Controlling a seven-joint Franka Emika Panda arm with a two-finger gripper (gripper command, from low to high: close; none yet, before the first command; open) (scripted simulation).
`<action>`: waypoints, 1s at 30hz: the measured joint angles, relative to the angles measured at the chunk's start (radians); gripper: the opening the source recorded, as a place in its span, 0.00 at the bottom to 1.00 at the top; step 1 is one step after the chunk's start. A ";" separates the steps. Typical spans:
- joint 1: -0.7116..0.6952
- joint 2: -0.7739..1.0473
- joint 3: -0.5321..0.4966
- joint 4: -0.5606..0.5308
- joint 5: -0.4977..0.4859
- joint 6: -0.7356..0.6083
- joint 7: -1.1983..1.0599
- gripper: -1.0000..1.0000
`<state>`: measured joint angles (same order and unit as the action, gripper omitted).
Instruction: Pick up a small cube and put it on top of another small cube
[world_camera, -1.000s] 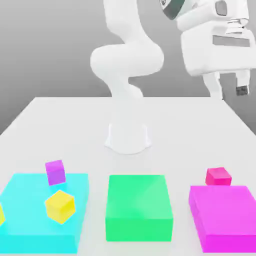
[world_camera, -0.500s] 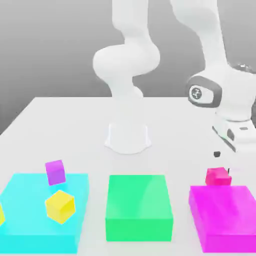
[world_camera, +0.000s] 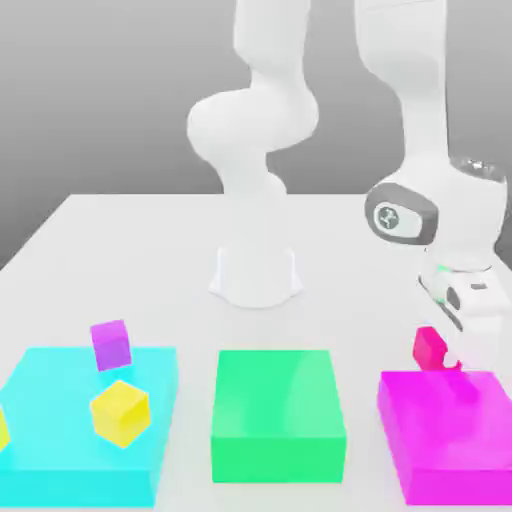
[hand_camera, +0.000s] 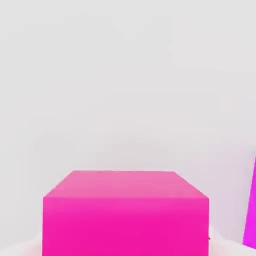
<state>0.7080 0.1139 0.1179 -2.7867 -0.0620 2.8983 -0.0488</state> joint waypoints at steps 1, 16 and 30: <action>0.000 -0.036 0.006 -0.006 0.021 -0.030 -0.015 0.00; -0.432 -0.374 -0.395 -0.010 -0.116 -0.337 -0.713 0.00; -0.710 -0.445 -0.778 -0.033 -0.276 -0.379 -1.206 0.00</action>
<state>-0.0021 -0.3311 -0.6601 -2.8193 -0.3376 2.5196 -1.2543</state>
